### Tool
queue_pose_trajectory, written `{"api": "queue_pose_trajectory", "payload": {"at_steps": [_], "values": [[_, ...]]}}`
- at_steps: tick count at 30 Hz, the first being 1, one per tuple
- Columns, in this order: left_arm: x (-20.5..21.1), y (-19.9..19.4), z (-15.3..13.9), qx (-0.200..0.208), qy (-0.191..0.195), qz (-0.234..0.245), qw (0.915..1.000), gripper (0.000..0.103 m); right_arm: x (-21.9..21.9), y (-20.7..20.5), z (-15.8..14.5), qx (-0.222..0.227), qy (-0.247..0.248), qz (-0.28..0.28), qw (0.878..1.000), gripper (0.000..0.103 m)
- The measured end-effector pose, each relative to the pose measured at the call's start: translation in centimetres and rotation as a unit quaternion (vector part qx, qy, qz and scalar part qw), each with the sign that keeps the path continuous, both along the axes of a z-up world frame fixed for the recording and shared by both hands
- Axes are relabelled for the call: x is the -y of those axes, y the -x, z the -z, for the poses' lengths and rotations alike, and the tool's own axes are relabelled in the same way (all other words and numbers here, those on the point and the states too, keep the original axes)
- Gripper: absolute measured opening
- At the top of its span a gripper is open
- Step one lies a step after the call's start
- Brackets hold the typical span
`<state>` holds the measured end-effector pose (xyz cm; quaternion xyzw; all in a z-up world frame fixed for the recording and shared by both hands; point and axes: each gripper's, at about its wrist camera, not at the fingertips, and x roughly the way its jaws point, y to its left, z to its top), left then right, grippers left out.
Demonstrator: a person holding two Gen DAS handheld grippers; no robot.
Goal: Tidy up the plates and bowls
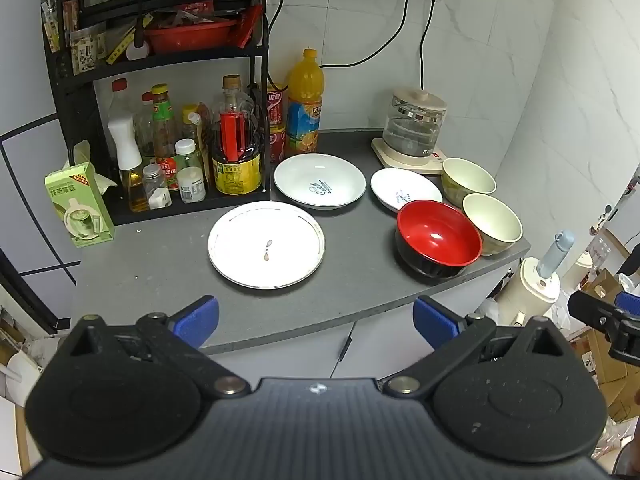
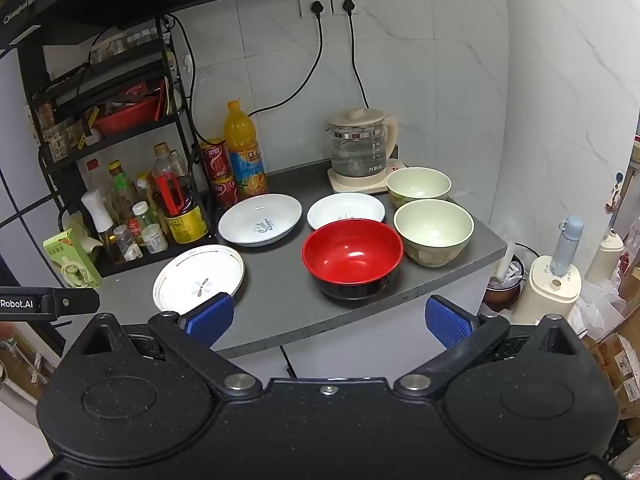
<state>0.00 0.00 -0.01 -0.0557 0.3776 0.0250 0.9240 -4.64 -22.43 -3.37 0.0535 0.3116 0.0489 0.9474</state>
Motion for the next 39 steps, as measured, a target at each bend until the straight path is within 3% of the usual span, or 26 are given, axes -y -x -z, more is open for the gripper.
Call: {"api": "queue_pose_trajectory", "payload": {"at_steps": [39], "values": [[0.33, -0.21, -0.51, 0.005, -0.005, 0.007, 1.0000, 0.102, 0.24, -0.10, -0.09, 0.013, 0.003, 0.009, 1.000, 0.103]]}}
